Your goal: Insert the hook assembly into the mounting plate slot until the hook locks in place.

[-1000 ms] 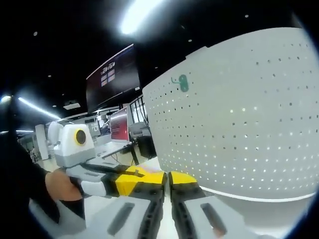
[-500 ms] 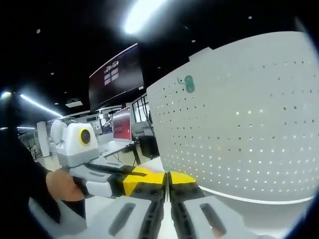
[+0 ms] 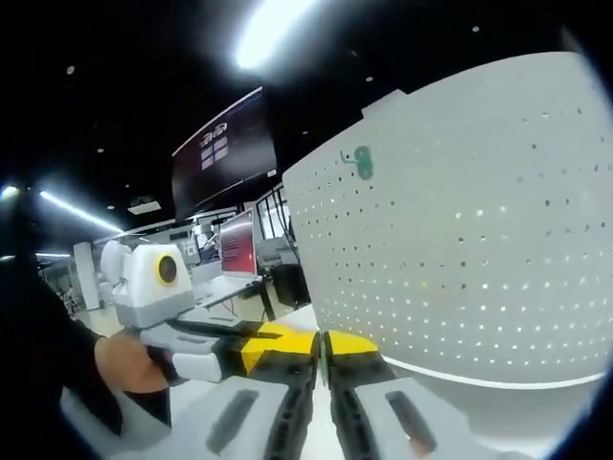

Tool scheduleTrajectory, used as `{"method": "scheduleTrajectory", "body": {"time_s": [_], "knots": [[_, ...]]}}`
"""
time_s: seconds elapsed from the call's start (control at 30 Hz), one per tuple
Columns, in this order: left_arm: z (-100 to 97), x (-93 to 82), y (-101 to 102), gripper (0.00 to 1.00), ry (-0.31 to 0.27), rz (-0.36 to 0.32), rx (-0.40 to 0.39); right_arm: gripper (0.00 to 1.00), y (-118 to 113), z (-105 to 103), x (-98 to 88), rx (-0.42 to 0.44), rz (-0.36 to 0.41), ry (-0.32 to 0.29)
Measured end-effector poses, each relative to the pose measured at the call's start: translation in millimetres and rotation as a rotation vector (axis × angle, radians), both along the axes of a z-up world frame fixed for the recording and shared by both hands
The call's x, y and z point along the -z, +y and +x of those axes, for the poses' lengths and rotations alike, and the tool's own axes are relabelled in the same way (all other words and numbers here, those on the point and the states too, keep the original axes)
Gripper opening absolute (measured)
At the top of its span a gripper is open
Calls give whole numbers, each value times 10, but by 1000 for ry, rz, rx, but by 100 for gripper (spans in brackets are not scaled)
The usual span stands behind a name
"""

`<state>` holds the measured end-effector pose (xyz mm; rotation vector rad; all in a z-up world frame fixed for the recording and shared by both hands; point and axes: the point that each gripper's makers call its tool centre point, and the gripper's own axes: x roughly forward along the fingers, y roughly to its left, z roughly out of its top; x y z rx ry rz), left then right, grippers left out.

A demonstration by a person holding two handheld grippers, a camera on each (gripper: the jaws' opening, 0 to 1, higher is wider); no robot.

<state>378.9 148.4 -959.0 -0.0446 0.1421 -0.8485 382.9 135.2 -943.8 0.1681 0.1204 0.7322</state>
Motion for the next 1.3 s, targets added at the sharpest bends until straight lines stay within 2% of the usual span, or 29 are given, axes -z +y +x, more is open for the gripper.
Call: {"method": "scheduleTrajectory", "body": {"time_s": [0.2, 0.37, 0.77, 1.3], "knots": [[32, -20, 52, 3, -6, -4, -22, 10, -117, 31, -49, 44, -13, -25], [46, -29, 76, 3, -11, -6, -34, 17, -207, 66, -38, 93, -66, -44], [73, -34, 115, 3, -11, -9, -51, 30, -139, -28, -34, 87, -203, -105], [116, -88, 227, 3, -28, -21, -92, 33, -263, -230, -154, 129, -221, -130]]}}
